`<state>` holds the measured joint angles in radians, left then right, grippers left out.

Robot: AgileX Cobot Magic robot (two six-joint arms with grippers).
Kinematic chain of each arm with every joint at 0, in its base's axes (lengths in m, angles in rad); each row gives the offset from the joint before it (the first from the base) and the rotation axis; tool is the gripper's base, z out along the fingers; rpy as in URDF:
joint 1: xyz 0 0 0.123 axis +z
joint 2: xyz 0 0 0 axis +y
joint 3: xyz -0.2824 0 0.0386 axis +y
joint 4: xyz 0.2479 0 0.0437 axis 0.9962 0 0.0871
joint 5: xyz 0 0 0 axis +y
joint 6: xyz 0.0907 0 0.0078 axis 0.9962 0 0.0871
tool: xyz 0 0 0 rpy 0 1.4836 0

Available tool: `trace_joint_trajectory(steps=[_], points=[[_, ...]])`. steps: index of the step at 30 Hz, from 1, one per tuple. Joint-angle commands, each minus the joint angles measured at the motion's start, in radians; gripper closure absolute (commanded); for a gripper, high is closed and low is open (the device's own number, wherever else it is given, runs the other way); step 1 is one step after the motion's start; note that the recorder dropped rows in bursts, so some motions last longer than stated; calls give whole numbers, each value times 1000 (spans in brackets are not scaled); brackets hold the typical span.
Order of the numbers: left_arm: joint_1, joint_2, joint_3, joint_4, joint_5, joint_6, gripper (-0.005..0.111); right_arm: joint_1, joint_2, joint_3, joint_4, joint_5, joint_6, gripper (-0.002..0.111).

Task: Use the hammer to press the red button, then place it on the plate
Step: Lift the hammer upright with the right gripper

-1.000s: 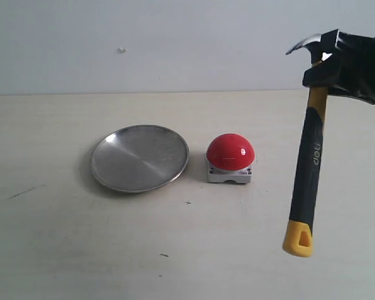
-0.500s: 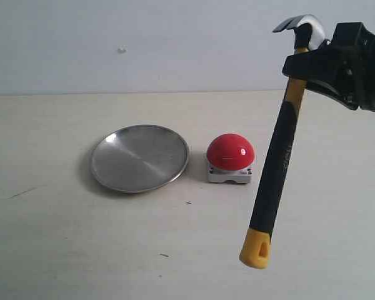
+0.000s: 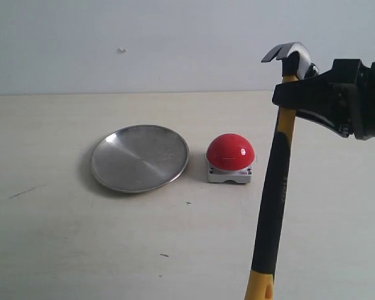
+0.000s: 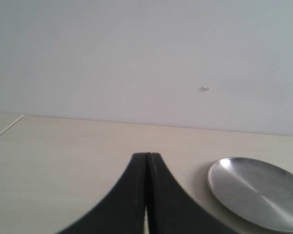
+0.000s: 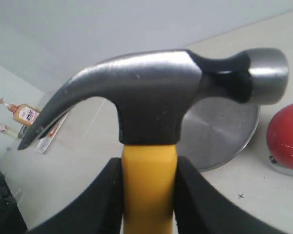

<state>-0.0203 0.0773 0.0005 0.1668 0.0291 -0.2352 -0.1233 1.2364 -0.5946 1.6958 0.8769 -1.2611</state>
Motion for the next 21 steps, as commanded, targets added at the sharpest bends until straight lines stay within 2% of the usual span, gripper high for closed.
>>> trace_joint_trajectory(steps=[1,8,12,15,21], points=[[1,-5,-1,5,0,-4,107,-4,-14,10,49,116,-47,108],[1,-5,-1,5,-29,-17,107,-4,-14,6,49,85,-62,108],[1,-5,-1,1,-139,-206,107,-4,-14,6,49,71,-65,108],[1,-5,-1,1,-198,-335,107,28,-14,-2,49,56,-65,108],[1,-5,-1,3,-202,-333,107,144,-14,-55,49,-75,-54,108]])
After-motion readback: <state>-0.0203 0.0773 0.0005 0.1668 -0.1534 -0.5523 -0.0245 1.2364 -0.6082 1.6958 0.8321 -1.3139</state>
